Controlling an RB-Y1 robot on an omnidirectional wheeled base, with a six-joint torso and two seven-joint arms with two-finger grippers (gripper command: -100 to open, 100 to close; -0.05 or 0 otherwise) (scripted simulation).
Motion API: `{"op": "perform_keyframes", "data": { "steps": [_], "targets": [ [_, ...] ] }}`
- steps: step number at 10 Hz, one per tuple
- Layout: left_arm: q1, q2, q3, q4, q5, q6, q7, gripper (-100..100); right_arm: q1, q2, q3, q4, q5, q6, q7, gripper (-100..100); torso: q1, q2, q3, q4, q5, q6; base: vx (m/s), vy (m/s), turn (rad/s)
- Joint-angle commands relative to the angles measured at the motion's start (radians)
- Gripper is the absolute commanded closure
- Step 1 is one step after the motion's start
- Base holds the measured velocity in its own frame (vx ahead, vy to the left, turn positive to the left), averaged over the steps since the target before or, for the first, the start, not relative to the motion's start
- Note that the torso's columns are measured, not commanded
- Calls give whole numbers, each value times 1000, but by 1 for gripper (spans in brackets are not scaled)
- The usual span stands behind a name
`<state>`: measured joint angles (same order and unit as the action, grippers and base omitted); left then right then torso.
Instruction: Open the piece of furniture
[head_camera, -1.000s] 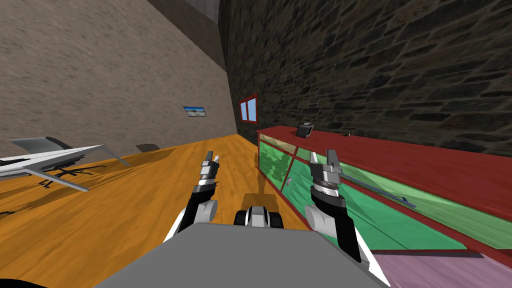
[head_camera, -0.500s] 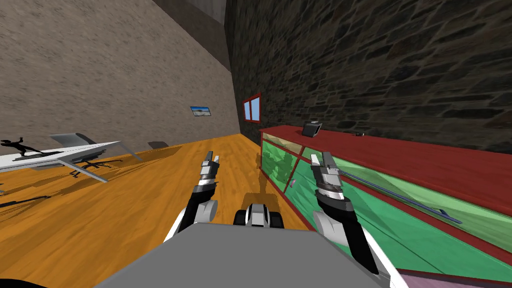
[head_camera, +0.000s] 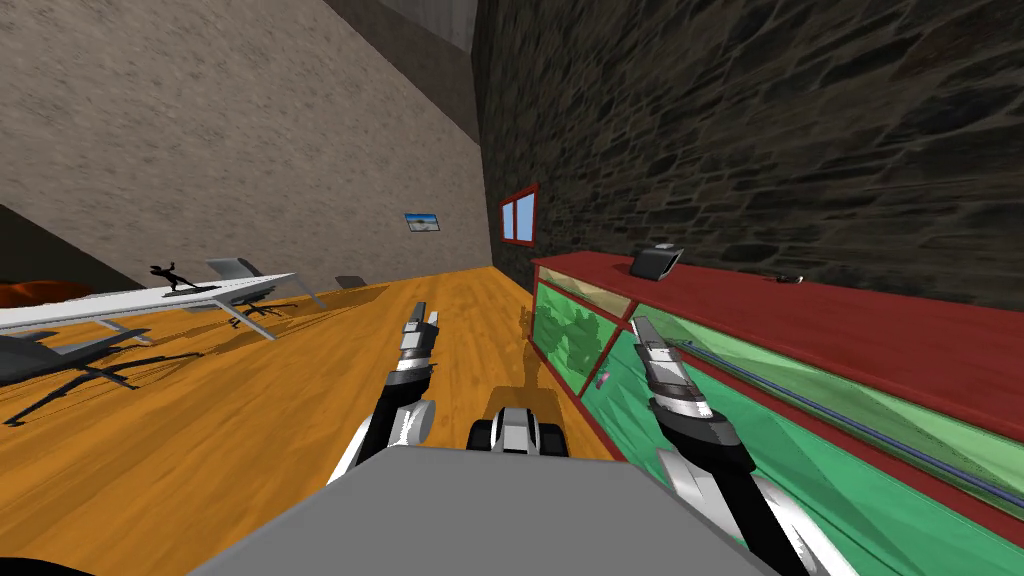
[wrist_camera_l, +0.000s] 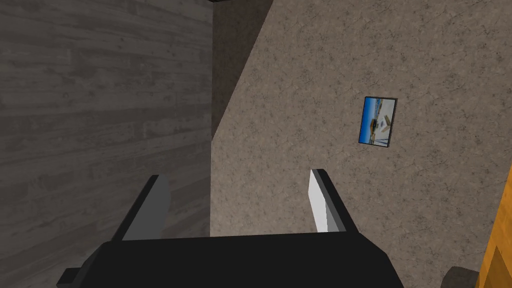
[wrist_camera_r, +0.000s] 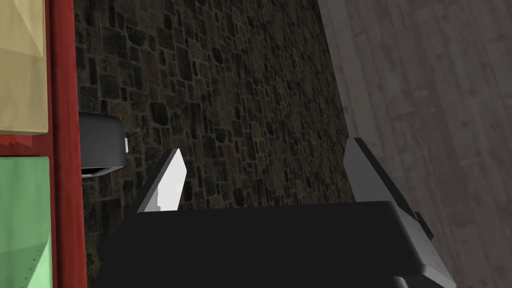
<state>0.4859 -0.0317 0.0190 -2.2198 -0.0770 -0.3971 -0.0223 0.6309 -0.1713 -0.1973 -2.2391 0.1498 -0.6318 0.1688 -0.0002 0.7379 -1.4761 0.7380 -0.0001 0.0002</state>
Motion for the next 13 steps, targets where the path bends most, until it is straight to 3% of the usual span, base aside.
{"op": "perform_keyframes", "data": {
  "steps": [1,2,4,5,7,8,10,11,13],
  "targets": [
    [0,0,0,0,0,0,0,0,68,-21,-60,-3,81,4,65,-100,0,0,0,0,0,0,59,17,312],
    [0,0,0,0,0,0,0,0,68,-21,-60,-3,87,4,65,-100,1,0,0,0,0,0,44,10,102],
    [0,0,0,0,0,0,0,0,125,-31,-108,-5,153,5,118,-100,0,1,1,0,0,0,49,19,222],
    [0,0,0,0,0,0,0,0,125,-31,-108,-5,159,5,118,-100,1,0,0,0,0,-1,41,12,103],
    [0,0,0,0,0,0,0,0,184,-39,-159,-5,227,8,173,-100,0,0,0,0,0,0,47,15,225],
    [0,0,0,0,0,0,0,0,184,-39,-159,-5,235,8,173,-100,0,0,0,0,0,0,41,-1,96],
    [0,0,0,0,0,0,0,0,241,-47,-213,-3,300,11,228,-100,0,0,0,0,0,0,54,11,217],
    [0,0,0,0,0,0,0,0,241,-47,-213,-3,313,11,228,-100,1,-1,0,0,0,-1,49,5,96],
    [0,0,0,0,0,0,0,0,295,-58,-269,2,380,17,282,-100,1,0,0,0,0,0,51,15,182]
  ]
}}
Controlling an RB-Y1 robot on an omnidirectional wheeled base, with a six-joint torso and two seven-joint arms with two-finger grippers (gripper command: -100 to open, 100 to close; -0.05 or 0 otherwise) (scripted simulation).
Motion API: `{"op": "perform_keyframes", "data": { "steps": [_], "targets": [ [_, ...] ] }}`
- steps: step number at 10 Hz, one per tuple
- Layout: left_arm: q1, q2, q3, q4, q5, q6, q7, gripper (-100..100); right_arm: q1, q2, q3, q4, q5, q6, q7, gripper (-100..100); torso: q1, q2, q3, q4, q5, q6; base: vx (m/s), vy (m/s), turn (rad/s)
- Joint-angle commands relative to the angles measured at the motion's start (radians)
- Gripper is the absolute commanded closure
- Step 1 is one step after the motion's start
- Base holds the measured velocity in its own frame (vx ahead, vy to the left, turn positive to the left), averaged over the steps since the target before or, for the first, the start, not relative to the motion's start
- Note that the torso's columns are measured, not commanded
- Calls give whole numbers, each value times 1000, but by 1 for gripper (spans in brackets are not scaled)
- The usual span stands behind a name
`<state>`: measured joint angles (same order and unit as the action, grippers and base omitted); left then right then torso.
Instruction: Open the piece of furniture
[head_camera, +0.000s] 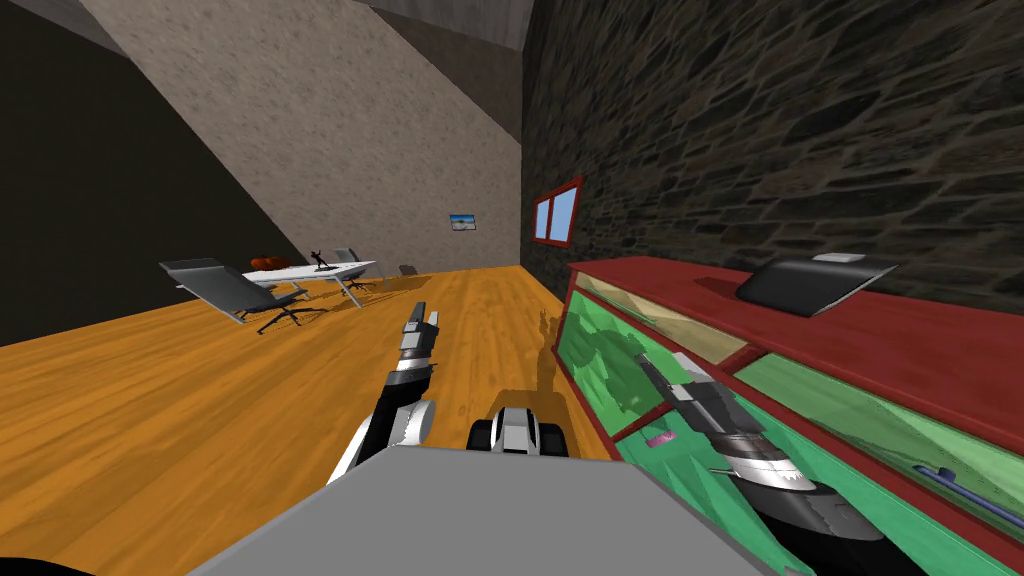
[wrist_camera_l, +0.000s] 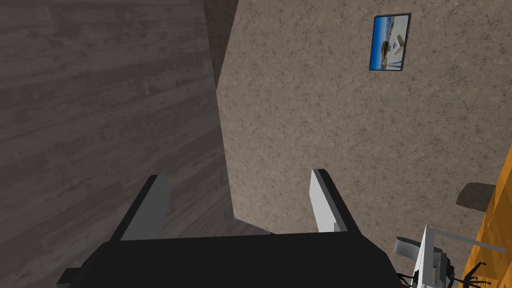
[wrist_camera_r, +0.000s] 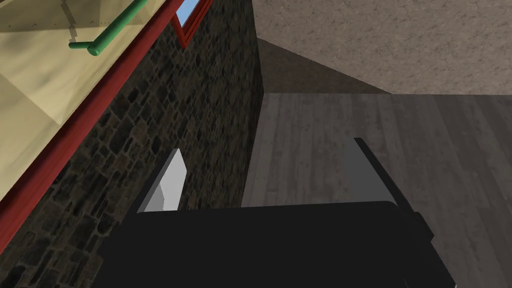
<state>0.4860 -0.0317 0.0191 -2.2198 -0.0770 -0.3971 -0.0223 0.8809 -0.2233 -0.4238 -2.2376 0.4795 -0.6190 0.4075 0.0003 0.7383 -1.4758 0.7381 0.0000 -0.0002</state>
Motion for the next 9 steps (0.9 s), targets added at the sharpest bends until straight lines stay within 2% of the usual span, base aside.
{"op": "perform_keyframes", "data": {
  "steps": [1,3,4,6,7,9],
  "targets": [
    [0,0,0,0,0,0,0,0,45,-6,-43,0,63,4,44,-100,0,-1,0,0,0,0,51,8,88],
    [0,0,0,0,0,0,0,0,96,-20,-102,9,131,11,97,-100,0,0,0,0,0,0,54,13,175],
    [0,0,0,0,0,0,0,0,96,-20,-102,9,143,11,97,-100,0,-1,0,0,0,0,46,8,74],
    [0,0,0,0,0,0,0,0,141,-39,-159,22,216,20,150,-100,0,0,0,0,0,0,58,14,141],
    [0,0,0,0,0,0,0,0,141,-39,-163,22,223,20,150,-100,0,-1,-1,0,0,0,50,9,68],
    [0,0,0,0,0,0,0,0,183,-64,-224,37,295,31,200,-100,0,0,0,0,0,0,48,16,121]
  ]
}}
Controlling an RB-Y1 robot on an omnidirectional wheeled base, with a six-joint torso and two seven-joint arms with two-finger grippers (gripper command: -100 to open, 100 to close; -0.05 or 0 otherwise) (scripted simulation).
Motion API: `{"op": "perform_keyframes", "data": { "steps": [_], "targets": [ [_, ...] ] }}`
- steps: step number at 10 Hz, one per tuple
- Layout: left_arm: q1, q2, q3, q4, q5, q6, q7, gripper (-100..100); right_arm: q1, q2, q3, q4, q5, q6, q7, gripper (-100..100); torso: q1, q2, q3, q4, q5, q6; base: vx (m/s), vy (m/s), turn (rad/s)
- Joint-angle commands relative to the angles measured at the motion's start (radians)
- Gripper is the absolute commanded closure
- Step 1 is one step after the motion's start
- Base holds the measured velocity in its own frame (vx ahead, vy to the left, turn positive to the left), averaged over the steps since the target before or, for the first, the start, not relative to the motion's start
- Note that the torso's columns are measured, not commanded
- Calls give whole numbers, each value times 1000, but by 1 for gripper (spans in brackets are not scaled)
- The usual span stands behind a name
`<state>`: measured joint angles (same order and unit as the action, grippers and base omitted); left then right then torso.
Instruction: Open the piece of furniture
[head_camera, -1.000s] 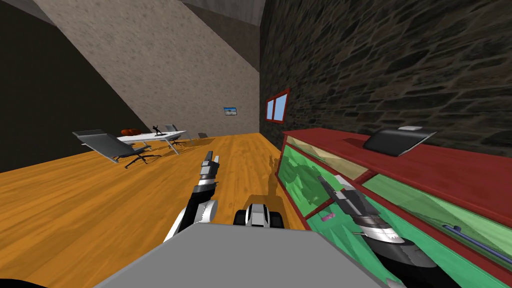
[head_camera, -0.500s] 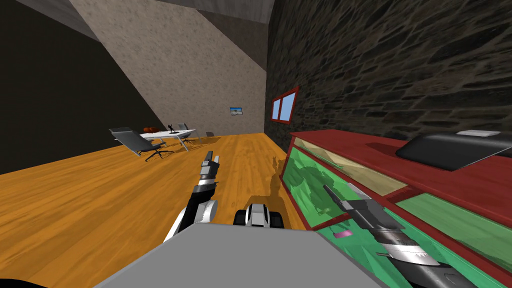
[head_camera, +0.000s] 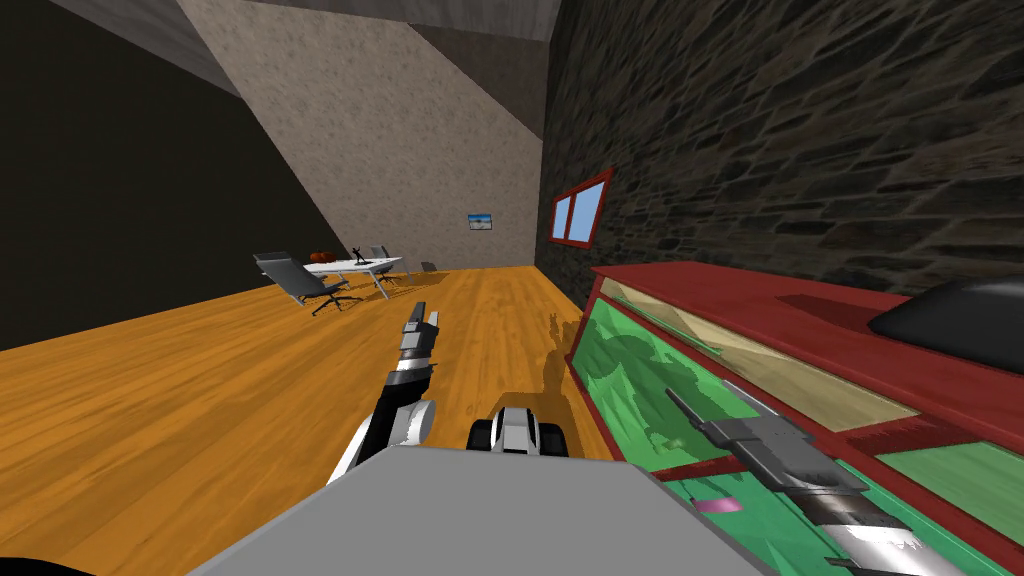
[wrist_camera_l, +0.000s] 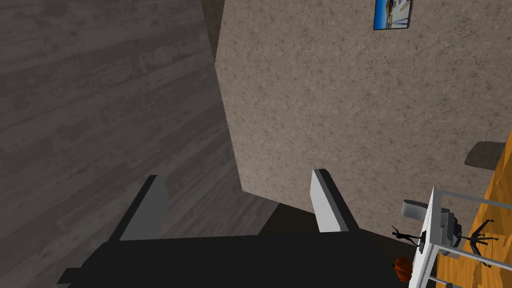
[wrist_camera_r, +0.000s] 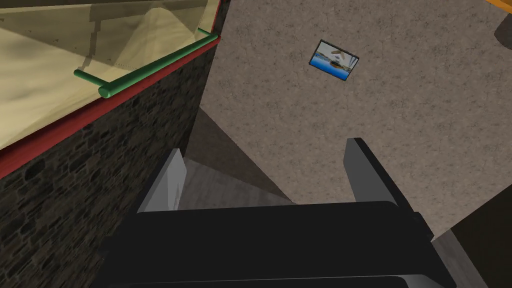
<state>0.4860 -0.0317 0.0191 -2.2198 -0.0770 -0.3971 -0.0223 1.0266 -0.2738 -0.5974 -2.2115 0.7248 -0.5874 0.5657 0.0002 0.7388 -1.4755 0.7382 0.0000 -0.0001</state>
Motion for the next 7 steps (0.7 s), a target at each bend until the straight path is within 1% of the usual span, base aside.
{"op": "perform_keyframes", "data": {
  "steps": [1,3,4,6,7],
  "targets": [
    [0,0,0,0,0,0,0,0,37,-14,-52,11,56,0,42,-100,0,-1,0,0,0,0,43,11,58],
    [0,0,0,0,0,0,0,0,74,-41,-114,28,122,11,90,-100,-1,-1,0,0,0,0,57,14,112],
    [0,0,0,0,0,0,0,0,74,-41,-114,28,132,11,90,-100,0,-2,-1,-1,0,0,47,12,44],
    [0,0,0,0,0,0,0,0,108,-69,-175,46,196,23,134,-100,0,0,0,0,0,0,43,13,97],
    [0,0,0,0,0,0,0,0,108,-69,-175,46,205,23,134,-100,0,-1,0,0,0,0,44,16,31]
  ]
}}
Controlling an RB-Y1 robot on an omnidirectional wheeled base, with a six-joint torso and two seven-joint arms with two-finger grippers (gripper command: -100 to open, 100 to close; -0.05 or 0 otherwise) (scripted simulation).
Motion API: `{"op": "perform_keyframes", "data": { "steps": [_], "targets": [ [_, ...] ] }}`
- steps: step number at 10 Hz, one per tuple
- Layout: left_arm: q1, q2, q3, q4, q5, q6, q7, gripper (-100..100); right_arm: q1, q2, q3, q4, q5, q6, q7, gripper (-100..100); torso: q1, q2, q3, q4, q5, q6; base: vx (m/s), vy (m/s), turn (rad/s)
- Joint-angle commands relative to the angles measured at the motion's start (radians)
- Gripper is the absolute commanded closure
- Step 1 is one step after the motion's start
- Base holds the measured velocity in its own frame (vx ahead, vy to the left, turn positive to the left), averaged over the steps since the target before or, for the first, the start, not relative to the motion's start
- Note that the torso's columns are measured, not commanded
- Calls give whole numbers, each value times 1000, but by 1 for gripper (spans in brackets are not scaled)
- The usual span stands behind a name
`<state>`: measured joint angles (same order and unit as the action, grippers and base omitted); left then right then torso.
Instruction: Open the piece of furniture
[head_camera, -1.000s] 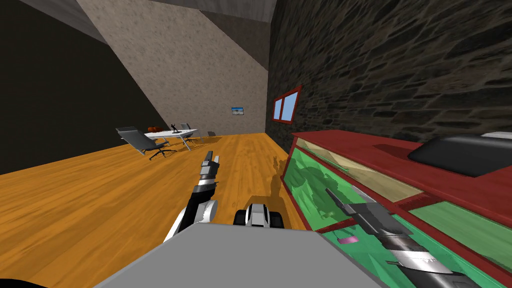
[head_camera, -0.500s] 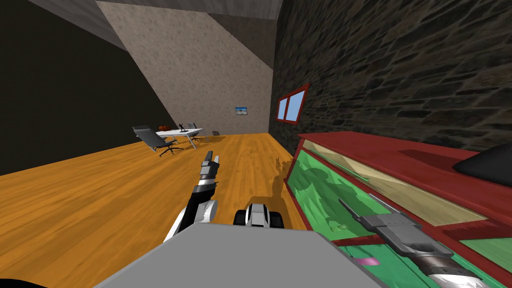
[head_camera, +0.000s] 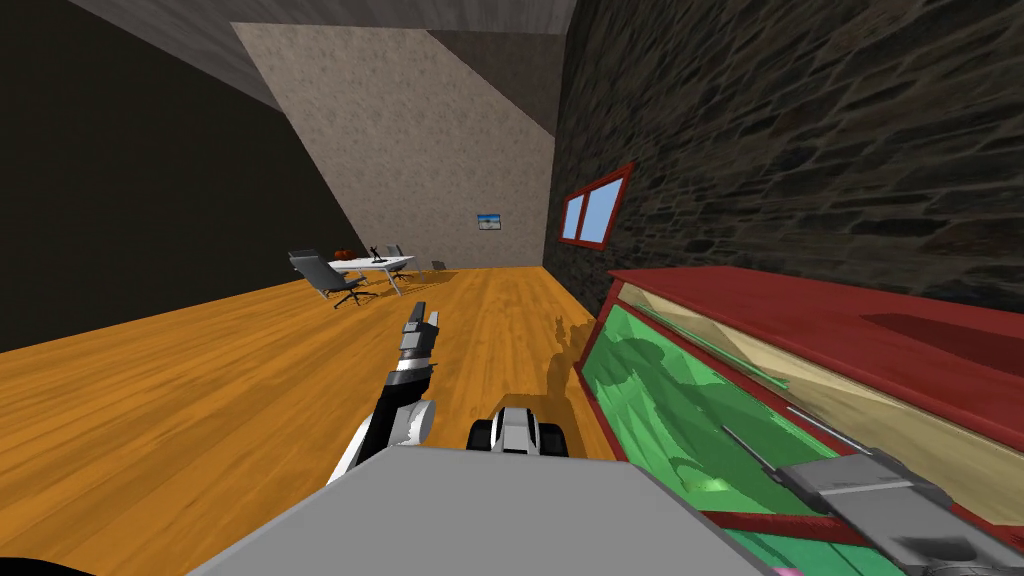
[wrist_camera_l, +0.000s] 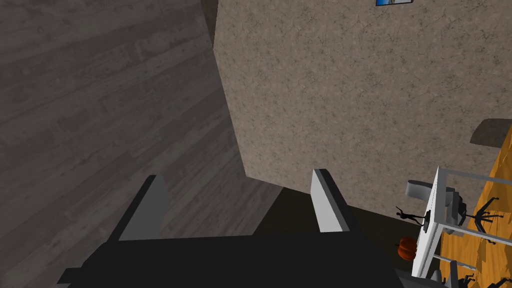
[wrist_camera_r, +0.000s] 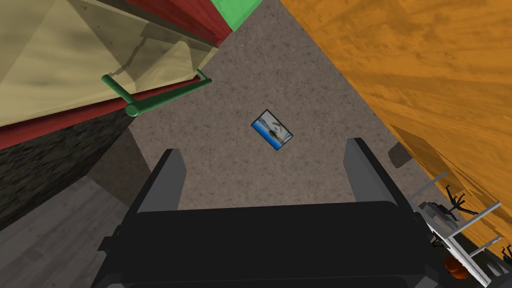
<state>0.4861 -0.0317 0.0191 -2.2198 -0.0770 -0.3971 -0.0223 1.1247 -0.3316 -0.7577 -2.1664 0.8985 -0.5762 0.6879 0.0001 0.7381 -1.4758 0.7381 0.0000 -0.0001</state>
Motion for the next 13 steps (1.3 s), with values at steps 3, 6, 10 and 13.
{"op": "perform_keyframes", "data": {
  "steps": [3,6,10,13],
  "targets": [
    [0,0,0,0,0,0,0,0,54,-49,-96,24,126,29,72,-100,0,-1,0,0,0,0,55,17,88],
    [0,0,0,0,0,0,0,0,92,-82,-164,42,211,42,121,-100,0,0,0,0,0,0,65,16,74],
    [0,0,0,0,0,0,0,0,132,-121,-229,56,291,53,170,-100,0,1,1,0,0,0,41,9,64],
    [0,0,0,0,0,0,0,0,127,-110,-219,51,279,50,165,100,-1,1,1,0,0,0,5,1,4]
  ]
}}
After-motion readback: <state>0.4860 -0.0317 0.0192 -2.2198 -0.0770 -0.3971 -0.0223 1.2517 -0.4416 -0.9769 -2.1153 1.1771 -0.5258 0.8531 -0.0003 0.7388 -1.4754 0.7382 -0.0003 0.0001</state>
